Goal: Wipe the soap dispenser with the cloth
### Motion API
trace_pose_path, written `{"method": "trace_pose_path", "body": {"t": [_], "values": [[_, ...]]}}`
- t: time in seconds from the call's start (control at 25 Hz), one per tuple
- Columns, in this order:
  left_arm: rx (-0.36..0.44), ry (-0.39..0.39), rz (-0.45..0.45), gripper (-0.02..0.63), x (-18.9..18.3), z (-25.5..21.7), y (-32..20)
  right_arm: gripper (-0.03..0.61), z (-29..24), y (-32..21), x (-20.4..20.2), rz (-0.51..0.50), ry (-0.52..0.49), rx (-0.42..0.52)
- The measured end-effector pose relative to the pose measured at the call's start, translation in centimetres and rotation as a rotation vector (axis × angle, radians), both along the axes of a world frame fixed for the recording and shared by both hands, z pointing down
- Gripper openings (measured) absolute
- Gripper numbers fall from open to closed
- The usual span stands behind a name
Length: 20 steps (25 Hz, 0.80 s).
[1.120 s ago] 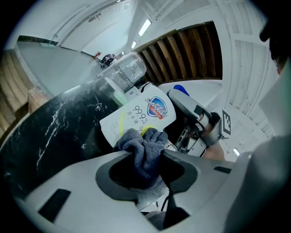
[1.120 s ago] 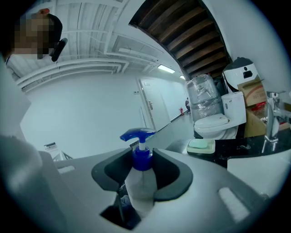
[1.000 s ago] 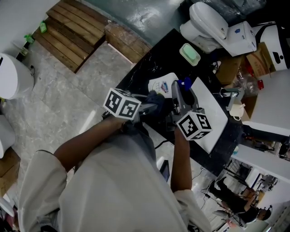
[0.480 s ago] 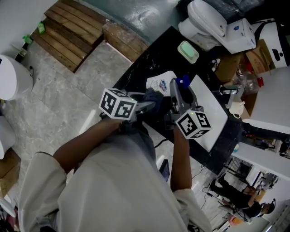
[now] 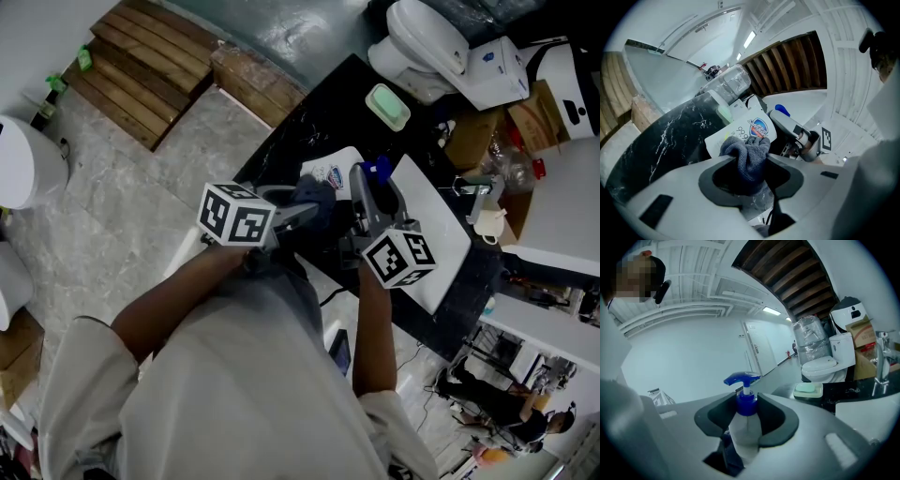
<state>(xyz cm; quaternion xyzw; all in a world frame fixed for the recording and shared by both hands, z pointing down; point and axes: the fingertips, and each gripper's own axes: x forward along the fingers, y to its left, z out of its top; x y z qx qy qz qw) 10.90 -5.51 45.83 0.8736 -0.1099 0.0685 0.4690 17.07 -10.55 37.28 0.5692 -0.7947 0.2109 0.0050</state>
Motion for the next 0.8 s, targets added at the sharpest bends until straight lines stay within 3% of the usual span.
{"method": "trace_pose_path", "body": {"t": [0.16,0.4,0.8], "values": [[0.024,0.008,-0.009,0.135,-0.1,-0.5,-0.3,0.135,0.0,0.1,-0.1,-0.004,0.003,0.004],[0.198,-0.067,0.017,0.135,0.0,-1.8,-0.7,0.135,0.1,0.2,-0.3,-0.01,0.012,0.008],[0.303,-0.099,0.001,0.135,-0.1,-3.6,-2.1,0.135,0.0,0.1,-0.3,-0.013,0.007,0.009]]}}
